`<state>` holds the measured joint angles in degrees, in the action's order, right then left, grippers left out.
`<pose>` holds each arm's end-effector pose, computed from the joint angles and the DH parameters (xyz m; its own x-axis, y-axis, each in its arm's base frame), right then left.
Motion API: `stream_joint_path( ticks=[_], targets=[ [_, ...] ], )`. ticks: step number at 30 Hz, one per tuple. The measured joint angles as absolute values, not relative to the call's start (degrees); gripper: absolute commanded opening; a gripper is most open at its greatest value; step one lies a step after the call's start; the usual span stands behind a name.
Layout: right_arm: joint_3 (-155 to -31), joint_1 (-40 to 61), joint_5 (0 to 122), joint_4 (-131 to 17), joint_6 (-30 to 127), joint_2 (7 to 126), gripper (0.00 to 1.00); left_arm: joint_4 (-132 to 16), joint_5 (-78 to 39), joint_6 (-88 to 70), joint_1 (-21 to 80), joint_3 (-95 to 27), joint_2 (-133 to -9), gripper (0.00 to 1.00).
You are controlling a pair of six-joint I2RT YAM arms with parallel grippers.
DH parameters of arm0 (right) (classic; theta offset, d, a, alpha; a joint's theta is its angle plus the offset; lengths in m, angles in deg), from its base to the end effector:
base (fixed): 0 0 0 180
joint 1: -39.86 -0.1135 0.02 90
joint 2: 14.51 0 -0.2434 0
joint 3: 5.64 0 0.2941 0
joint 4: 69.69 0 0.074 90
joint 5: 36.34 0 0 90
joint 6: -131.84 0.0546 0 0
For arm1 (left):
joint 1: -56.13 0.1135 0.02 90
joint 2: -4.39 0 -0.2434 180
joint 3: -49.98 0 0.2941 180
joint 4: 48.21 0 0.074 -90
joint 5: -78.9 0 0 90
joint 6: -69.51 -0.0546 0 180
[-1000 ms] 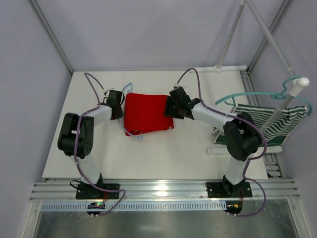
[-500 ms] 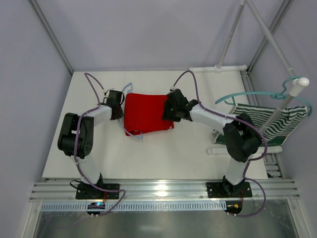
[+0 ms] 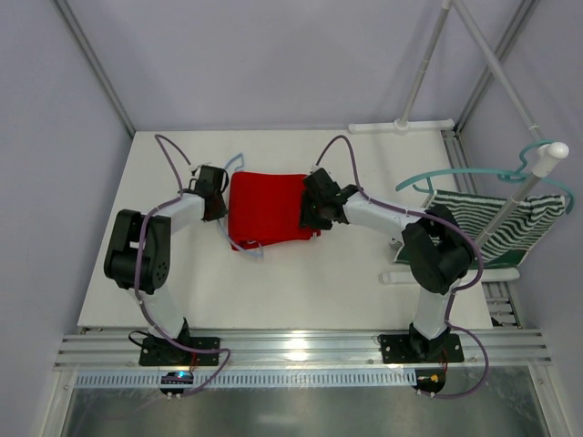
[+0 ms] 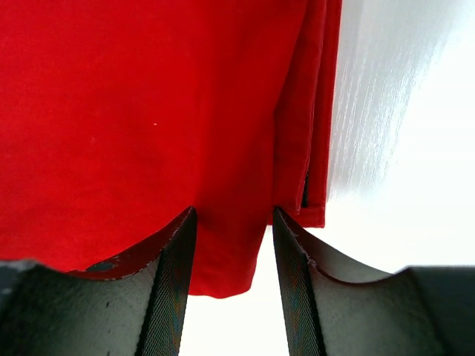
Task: Place the trousers on the hanger
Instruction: Place trousers on hanger
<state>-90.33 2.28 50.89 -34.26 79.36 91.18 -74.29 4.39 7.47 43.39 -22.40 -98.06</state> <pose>0.3435 0.2610 0.1353 -0.8818 0.0890 -0.4631 -0.0642 0.9502 0.3048 0.3909 -0.0734 0.0987 -0.7471 -0.2943 -0.5960 -0.3203 0.9451 -0.0653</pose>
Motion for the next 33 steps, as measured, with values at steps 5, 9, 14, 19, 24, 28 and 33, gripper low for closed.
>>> stream_joint_path(
  ticks=[5,9,14,19,24,28,33],
  targets=[
    [-90.7,1.9,50.5,-33.1,79.4,91.4,0.47,-74.7,4.2,7.3,43.4,-22.4,-98.0,0.00],
    [-91.6,1.6,50.3,-32.4,79.3,92.1,0.04,-74.9,4.1,7.3,43.4,-22.4,-98.0,0.00],
    [-95.4,1.4,46.1,-28.1,78.2,92.5,0.04,-76.5,4.6,7.2,43.0,-22.5,-98.0,0.00],
    [-97.0,2.2,41.0,-27.0,76.1,92.5,0.04,-79.9,7.0,5.8,42.2,-23.7,-98.0,0.00],
    [-96.5,4.7,39.4,-28.6,74.7,92.5,0.04,-81.0,8.3,5.2,41.5,-24.1,-98.0,0.00],
    [-96.5,4.9,38.5,-29.8,73.4,92.5,0.04,-81.1,8.8,4.7,41.2,-24.2,-98.1,0.00],
    [-95.4,5.5,37.3,-32.1,72.8,92.5,0.04,-81.2,8.8,4.7,41.1,-24.2,-98.1,0.00]
  ],
)
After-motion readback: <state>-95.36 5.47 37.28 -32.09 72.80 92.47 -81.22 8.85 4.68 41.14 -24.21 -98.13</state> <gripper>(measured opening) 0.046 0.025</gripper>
